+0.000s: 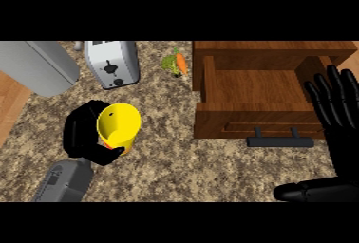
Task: Pick up the cup, place it into the drawer and close the drawer
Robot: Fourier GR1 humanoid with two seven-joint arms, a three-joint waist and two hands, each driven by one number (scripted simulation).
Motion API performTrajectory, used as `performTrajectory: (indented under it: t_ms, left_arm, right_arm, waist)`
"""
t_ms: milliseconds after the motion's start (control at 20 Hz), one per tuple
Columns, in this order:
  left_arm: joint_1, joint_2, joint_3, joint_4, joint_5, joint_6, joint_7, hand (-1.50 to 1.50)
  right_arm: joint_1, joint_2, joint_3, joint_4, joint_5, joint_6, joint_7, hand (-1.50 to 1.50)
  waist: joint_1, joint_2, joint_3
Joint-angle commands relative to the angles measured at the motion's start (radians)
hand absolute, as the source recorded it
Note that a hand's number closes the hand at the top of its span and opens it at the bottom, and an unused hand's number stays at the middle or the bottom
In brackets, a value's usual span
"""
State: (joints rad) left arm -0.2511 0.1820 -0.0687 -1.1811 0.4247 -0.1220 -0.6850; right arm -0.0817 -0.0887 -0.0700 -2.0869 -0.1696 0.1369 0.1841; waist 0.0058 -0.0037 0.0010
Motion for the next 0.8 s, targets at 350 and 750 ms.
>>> performTrajectory:
  t_ms: [350,750]
  left_arm:
    - [-0.201,-0.091,-0.041,-0.245,-0.049,0.233,0.328,1.50]
    - [-0.458,-0.086,-0.003,-0.168,-0.100,0.286,0.491,1.50]
  right_arm:
    - [0.009,0.035,0.067,-0.021,0.086,-0.031,-0.014,-1.50]
    - [0.003,-0.014,-0.028,0.081,0.018,0.042,-0.110,-1.50]
  waist:
    - [-0.008,0.002,-0.001]
    - [-0.012,0.005,0.000]
